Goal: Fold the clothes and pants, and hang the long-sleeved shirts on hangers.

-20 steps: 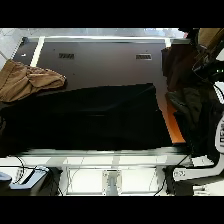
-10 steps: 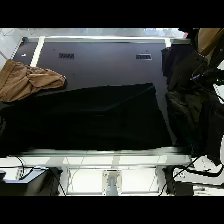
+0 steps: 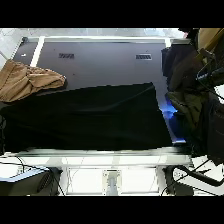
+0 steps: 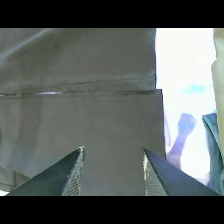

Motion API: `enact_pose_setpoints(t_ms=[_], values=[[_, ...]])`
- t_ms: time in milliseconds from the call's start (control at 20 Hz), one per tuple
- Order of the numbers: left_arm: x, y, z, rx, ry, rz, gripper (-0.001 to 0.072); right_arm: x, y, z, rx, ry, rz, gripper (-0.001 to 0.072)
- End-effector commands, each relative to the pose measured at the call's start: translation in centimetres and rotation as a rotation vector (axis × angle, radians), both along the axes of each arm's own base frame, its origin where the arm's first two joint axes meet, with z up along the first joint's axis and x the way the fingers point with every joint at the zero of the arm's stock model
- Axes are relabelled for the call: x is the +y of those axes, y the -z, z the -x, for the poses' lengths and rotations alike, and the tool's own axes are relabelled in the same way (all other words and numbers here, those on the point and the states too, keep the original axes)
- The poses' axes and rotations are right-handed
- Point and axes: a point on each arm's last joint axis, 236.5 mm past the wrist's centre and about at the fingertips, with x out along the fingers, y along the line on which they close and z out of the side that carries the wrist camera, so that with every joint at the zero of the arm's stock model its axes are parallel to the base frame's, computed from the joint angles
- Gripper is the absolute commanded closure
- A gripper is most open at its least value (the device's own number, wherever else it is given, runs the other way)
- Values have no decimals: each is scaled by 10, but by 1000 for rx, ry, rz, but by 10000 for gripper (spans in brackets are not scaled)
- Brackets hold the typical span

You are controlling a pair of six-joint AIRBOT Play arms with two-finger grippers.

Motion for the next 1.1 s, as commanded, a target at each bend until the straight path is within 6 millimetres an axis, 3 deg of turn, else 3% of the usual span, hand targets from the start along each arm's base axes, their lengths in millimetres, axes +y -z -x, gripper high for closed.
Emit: enact_pose_setpoints(t_ms=[0,150,250,350,450,500,600,650,800,900,1050], values=[[2,-17,0,-19,20,-45,687,-7,-22,25,-20,5,66,318],[16,-62,-4,-55,60,-180,687,-9,-43,47,-50,18,107,332],[18,-80,-5,-71,61,-232,687,-3,-36,71,-58,34,107,331],[16,-83,-4,-64,81,-243,687,-10,8,101,-55,124,128,330],[10,-81,-3,-59,118,-232,687,-11,80,143,24,309,73,313],[8,-80,-3,-57,133,-231,687,-4,115,164,91,382,17,236],[7,-80,-3,-58,133,-229,687,25,168,195,216,434,-147,222],[8,-80,-3,-57,134,-229,687,32,180,198,239,465,-216,219],[8,-80,-3,-57,134,-229,687,13,175,187,252,521,-270,219],[8,-80,-3,-57,134,-229,687,7,170,189,338,477,-306,219],[7,-80,-3,-57,135,-226,687,-1,179,187,465,408,-356,219]])
